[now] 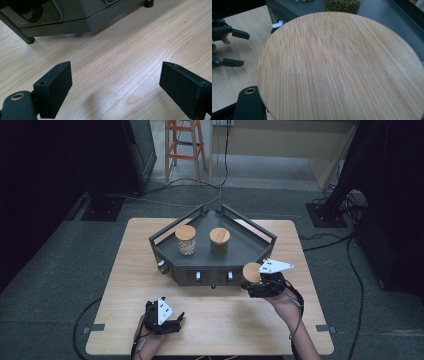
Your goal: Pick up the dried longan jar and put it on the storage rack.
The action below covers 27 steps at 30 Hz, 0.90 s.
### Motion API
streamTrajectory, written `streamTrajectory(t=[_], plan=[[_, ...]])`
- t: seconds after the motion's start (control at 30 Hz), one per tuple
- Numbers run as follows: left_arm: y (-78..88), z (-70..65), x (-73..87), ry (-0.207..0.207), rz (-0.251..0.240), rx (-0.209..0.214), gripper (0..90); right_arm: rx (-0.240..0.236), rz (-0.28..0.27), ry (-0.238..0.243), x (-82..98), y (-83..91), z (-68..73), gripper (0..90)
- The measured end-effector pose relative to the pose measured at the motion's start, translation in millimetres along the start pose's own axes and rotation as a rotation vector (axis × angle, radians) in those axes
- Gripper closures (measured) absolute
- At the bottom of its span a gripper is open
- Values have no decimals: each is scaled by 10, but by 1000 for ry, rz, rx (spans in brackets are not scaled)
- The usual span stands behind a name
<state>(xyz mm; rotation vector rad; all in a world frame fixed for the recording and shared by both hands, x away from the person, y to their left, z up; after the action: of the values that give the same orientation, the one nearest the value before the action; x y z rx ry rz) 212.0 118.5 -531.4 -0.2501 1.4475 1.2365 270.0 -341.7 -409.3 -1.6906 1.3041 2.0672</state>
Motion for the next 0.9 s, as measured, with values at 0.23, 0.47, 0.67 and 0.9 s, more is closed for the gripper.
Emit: streamTrajectory(t=[0.23,0.47,0.67,0.9], plan=[[2,3,2,-1,-2,0,110,7,7,16,-112,32,-12,255],[4,4,6,3,-5,1,110,12,4,17,-191,47,-17,255],[3,2,2,1,-2,2,111,19,16,24,-255,54,-35,255],[3,4,3,2,-3,2,110,25,17,22,-343,56,-75,255]])
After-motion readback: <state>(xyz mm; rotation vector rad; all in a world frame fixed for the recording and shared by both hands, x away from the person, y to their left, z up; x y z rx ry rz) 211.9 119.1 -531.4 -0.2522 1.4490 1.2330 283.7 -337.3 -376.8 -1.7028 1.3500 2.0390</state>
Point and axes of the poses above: each handheld gripper's, and its own axes: y roughly backward along the jaws, x roughly out of its underside, z roughly to its left, the point moved 6 cm from there along -y, roughly forward along the jaws
